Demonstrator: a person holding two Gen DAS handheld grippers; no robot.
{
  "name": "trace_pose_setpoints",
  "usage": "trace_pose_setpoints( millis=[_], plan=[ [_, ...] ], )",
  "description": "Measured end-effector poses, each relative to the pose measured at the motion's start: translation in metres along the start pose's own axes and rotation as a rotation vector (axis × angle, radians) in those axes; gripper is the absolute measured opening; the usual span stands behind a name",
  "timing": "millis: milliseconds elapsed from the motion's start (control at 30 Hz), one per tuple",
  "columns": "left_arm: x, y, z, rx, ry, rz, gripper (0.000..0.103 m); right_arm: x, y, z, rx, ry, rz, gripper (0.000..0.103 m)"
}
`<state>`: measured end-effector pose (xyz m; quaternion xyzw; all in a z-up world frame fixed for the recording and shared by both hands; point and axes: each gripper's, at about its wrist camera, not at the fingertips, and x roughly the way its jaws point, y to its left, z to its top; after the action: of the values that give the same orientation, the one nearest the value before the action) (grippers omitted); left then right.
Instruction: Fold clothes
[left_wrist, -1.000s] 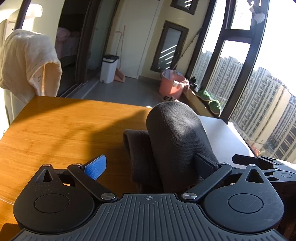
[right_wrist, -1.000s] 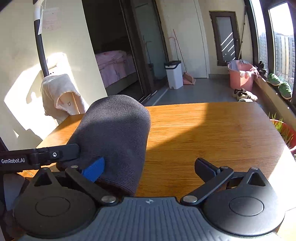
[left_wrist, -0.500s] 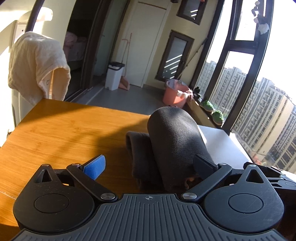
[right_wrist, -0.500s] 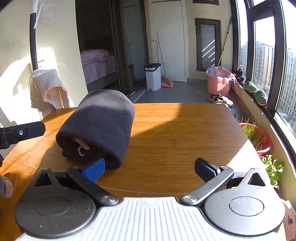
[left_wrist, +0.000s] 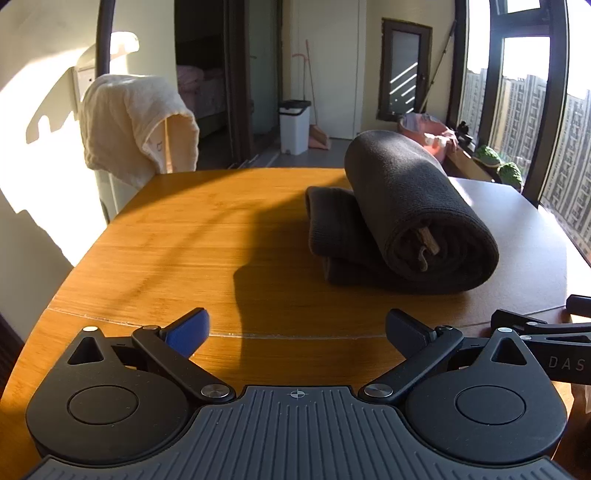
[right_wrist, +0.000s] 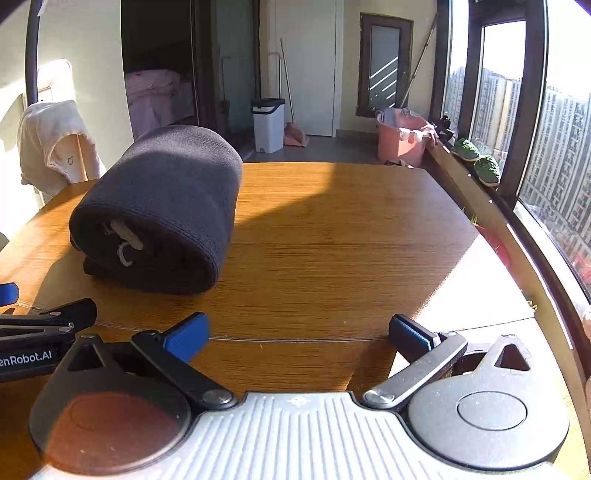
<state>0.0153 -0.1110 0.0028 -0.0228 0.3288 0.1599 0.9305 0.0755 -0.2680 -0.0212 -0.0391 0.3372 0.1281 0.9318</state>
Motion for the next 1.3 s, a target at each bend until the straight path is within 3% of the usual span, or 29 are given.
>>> trace_pose_setpoints(
  millis=[200, 433, 533, 633, 767, 933, 1300],
  plan=[
    [0.002, 0.002, -0.005, -0.049, 0.026, 0.019, 0.103, -0.001, 0.001, -0.002, 0.0, -0.002, -0.001, 0.103],
    [-0.034, 0.011, -0.032, -0.118, 0.035, 0.089, 0.103, 0.0, 0.0, -0.001, 0.002, -0.001, 0.0, 0.103],
    [-0.045, 0.009, -0.04, -0.065, 0.031, 0.023, 0.103, 0.0, 0.0, -0.001, 0.001, -0.001, 0.0, 0.103],
    [-0.029, 0.0, -0.027, 0.018, 0.027, -0.086, 0.103, 0.0, 0.0, -0.001, 0.002, -0.001, -0.002, 0.103],
    [0.011, -0.011, 0.003, 0.049, 0.027, -0.139, 0.103, 0.0, -0.005, -0.001, 0.04, -0.001, -0.047, 0.103],
    [0.031, -0.019, 0.019, -0.031, 0.029, -0.037, 0.103, 0.0, -0.009, -0.002, 0.042, -0.002, -0.045, 0.103],
    [0.028, -0.022, 0.02, -0.067, 0.032, 0.003, 0.103, 0.001, -0.011, -0.001, 0.043, -0.002, -0.044, 0.103]
  ],
)
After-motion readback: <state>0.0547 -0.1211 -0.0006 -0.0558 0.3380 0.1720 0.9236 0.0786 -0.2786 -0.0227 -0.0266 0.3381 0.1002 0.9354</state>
